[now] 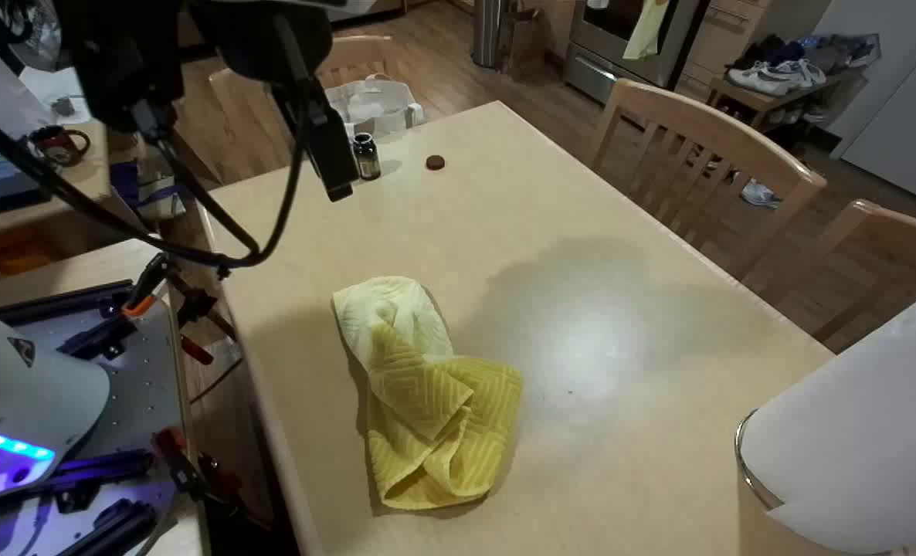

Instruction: Pick the lid on the table and put it on the bottle

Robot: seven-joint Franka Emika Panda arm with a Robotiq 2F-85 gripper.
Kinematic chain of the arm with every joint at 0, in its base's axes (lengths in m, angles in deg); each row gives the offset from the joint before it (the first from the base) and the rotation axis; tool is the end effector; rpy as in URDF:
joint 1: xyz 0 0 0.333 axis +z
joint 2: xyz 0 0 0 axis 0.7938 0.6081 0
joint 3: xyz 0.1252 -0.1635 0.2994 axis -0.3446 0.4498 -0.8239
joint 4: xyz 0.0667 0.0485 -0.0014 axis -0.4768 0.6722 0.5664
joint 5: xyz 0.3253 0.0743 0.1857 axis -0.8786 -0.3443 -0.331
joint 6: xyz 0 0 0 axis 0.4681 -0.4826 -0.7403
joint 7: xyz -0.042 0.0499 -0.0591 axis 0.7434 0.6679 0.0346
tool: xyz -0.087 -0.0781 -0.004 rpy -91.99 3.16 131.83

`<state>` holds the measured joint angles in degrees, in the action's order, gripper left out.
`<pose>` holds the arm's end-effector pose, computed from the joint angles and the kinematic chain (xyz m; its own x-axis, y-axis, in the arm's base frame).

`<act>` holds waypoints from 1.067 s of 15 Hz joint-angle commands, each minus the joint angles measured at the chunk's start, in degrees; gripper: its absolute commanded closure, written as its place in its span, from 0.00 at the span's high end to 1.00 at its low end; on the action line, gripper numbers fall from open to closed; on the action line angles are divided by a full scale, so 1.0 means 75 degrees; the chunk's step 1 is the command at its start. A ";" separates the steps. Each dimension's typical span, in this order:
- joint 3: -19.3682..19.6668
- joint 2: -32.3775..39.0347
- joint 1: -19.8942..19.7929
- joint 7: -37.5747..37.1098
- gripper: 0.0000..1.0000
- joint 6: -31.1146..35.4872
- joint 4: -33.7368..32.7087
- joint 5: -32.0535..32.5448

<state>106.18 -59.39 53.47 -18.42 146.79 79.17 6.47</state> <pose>0.3638 -0.1094 0.4639 0.9974 0.0085 0.0716 0.0256 -0.9700 -0.2419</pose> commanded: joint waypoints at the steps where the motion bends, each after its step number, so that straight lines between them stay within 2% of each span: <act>1: -0.0234 0.0036 -0.0252 0.0095 1.00 -0.0031 -0.0015 -0.0117; 4: -0.0599 0.0394 0.0022 0.0030 1.00 0.0266 -0.0346 -0.0205; 10: -0.1868 0.1491 0.0549 -0.0253 1.00 0.1170 -0.1203 0.0224; 14: -0.2535 0.2803 0.0756 -0.0198 1.00 0.2927 -0.1756 0.0649; 16: -0.2645 0.3084 0.0780 0.0069 1.00 0.3274 -0.1805 0.0727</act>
<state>87.58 -41.09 59.40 -19.59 167.56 68.16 10.07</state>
